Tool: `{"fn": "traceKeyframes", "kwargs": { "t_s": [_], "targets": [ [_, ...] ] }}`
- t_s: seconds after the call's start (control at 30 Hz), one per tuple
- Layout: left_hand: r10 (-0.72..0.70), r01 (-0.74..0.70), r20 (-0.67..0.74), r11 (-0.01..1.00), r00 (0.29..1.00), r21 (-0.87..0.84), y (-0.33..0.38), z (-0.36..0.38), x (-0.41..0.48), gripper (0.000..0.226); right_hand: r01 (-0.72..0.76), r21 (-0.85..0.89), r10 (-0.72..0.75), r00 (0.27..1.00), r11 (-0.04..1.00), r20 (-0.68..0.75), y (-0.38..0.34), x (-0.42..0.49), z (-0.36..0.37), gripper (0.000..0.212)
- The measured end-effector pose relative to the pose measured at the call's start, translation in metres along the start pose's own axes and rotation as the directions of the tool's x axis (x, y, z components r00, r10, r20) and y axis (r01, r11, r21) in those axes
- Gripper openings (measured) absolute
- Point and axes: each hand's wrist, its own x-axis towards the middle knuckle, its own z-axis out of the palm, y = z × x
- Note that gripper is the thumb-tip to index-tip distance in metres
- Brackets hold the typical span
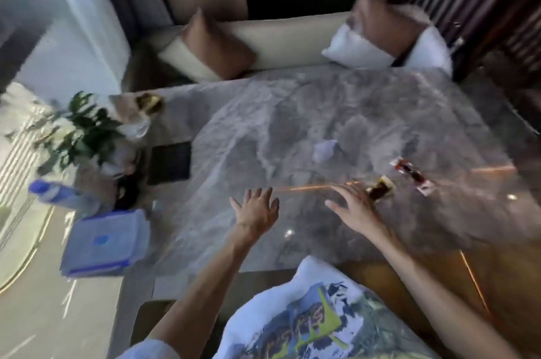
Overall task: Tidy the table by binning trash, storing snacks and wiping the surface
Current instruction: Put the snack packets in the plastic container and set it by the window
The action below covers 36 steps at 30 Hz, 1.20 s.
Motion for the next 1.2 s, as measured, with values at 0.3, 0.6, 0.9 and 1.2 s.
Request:
{"fn": "traceKeyframes", "kwargs": {
  "t_s": [0.3,0.6,0.9,1.2],
  "targets": [
    [0.089,-0.091,0.047,0.995,0.995,0.049,0.076,0.009,0.032,0.053,-0.168,0.056,0.171,0.984,0.984,-0.055,0.074,-0.021,-0.046,0.045],
    [-0.116,0.115,-0.035,0.993,0.993,-0.031,0.008,-0.029,0.02,0.05,0.023,0.068,-0.026,0.999,0.997,0.042,0.016,0.036,-0.013,0.045],
    [-0.358,0.344,-0.104,0.929,0.928,-0.135,-0.133,-0.088,0.001,0.049,0.193,0.113,-0.211,0.961,0.975,0.177,-0.141,0.119,0.049,0.05],
    [-0.508,0.441,-0.173,0.84,0.844,-0.317,-0.288,-0.142,-0.031,0.033,0.309,0.193,-0.358,0.872,0.931,0.333,-0.309,0.174,0.137,0.048]
  ]
}}
